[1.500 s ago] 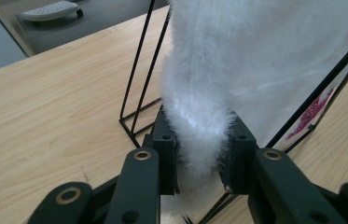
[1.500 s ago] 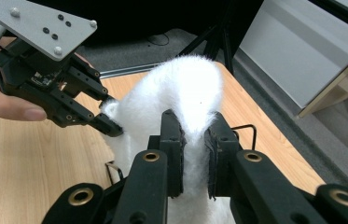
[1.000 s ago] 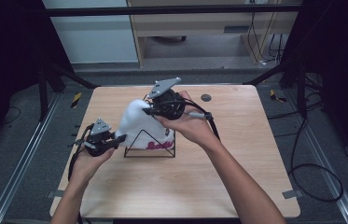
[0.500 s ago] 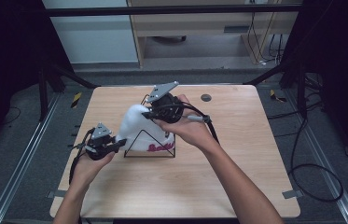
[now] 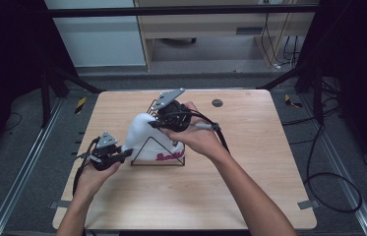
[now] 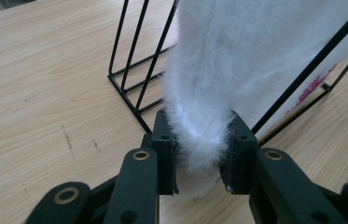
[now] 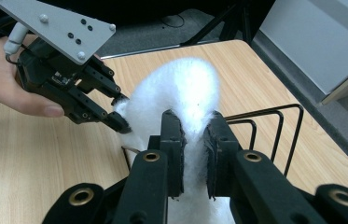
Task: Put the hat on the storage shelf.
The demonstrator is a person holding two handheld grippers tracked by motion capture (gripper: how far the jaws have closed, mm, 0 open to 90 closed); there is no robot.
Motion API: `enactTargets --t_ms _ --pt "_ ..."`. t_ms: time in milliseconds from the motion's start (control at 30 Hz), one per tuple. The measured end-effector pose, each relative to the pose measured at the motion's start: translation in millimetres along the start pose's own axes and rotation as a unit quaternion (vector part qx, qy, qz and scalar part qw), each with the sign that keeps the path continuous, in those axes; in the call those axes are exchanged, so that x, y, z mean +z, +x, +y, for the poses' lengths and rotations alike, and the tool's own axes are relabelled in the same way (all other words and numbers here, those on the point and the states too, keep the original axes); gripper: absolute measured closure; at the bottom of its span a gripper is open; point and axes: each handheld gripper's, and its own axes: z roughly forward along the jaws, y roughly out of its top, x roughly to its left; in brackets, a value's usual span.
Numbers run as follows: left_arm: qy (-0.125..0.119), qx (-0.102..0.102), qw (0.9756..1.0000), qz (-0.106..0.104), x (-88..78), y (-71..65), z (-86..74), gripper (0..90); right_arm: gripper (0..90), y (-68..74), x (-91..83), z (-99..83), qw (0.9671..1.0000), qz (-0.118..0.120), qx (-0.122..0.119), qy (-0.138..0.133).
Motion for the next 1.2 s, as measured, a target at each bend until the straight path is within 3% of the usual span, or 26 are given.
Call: enactTargets --t_ms 267,367,567,800,967,1067,1200 --pt "-0.005 -0.017 0.9998 -0.001 -0.7 3.6 -9.0 62.9 79.2 0.7 5.9 -2.8 0.9999 0.000 0.001 0.015" --pt "-0.024 -0.028 0.9993 0.001 -11.8 6.3 -10.5 49.9 70.4 1.3 6.9 -3.5 0.9999 -0.001 0.005 0.013" --pt "-0.046 -0.045 0.9977 0.022 -36.8 19.4 -13.3 47.3 69.0 0.0 -1.8 -1.9 0.9999 -0.003 0.014 -0.003" --pt "-0.029 -0.048 0.9976 0.041 -45.5 31.7 -21.5 41.2 60.3 -2.5 -11.8 -4.6 0.9997 -0.014 0.018 -0.002" --pt "-0.014 -0.049 0.9977 0.044 -46.5 34.4 -26.1 23.0 42.1 -8.2 -27.9 -16.7 0.9984 -0.040 0.040 -0.003" --pt "-0.004 -0.037 0.9981 0.049 -45.8 32.7 -26.4 11.7 30.1 -13.6 -39.1 -28.0 0.9961 -0.068 0.055 -0.007" --pt "0.003 -0.027 0.9985 0.047 -43.4 28.8 -26.4 6.2 19.0 -25.4 -58.8 -49.0 0.9901 -0.110 0.086 -0.006"
